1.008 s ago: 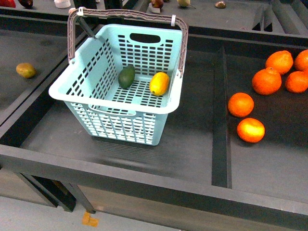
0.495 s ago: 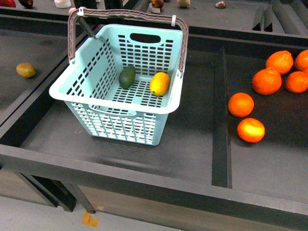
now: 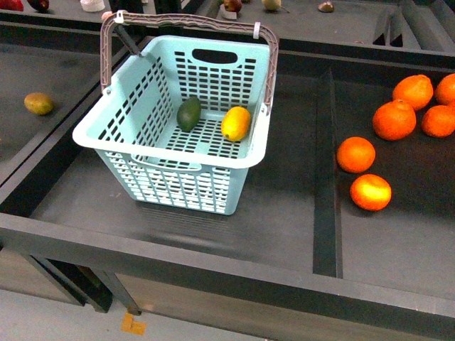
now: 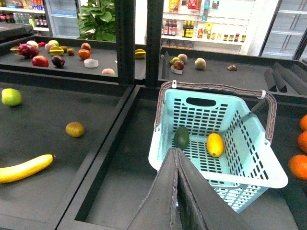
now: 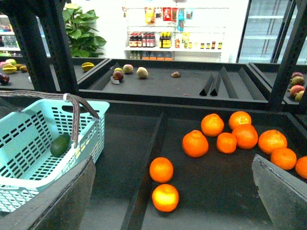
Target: Pick mango and avocado into basket
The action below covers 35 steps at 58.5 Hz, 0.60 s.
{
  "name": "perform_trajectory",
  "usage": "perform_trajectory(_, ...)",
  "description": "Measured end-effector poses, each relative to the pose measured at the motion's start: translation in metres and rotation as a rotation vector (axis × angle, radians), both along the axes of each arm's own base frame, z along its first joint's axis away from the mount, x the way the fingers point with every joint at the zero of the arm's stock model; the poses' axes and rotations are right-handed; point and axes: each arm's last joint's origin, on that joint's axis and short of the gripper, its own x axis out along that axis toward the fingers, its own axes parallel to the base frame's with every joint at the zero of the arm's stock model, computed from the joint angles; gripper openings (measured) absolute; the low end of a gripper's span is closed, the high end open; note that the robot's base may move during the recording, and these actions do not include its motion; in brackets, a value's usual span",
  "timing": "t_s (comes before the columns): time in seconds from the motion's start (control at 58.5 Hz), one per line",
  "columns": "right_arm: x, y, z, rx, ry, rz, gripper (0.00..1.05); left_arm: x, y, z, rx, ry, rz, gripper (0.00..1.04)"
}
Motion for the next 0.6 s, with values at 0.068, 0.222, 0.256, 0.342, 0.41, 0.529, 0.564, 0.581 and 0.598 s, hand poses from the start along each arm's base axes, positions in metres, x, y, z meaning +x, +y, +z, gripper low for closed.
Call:
perform_trajectory(0.068,0.0,0.0,0.0,0.0,0.0,0.0,0.97,-0.003,0.0,0.001,0.0,-0.003,0.0,0.03)
perform_trajectory(0.222,0.0,0.0,0.0,0.0,0.0,0.0,0.97,-0.007,0.0,0.001,0.0,-0.004,0.0,0.03)
perform_trajectory(0.256,0.0,0.0,0.0,0.0,0.0,0.0,0.97,-0.008,0.0,0.001,0.0,-0.004,0.0,0.03)
perform_trajectory(0.342,0.0,0.0,0.0,0.0,0.0,0.0,0.97,-0.01,0.0,0.001,0.0,-0.003,0.0,0.03)
perform_trajectory(0.41,0.0,0.0,0.0,0.0,0.0,0.0,0.97,-0.012,0.0,0.0,0.0,-0.004,0.0,0.03)
perform_trajectory(0.529,0.0,0.0,0.0,0.0,0.0,0.0,0.97,-0.015,0.0,0.0,0.0,-0.003,0.0,0.03)
perform_trajectory(0.564,0.0,0.0,0.0,0.0,0.0,0.0,0.97,-0.019,0.0,-0.002,0.0,0.016,0.0,0.03)
perform_trajectory(0.581,0.0,0.0,0.0,0.0,0.0,0.0,0.97,-0.021,0.0,-0.004,0.0,0.026,0.0,0.03)
perform_trajectory(0.598,0.0,0.0,0.0,0.0,0.0,0.0,0.97,-0.022,0.0,-0.004,0.0,0.03,0.0,0.03)
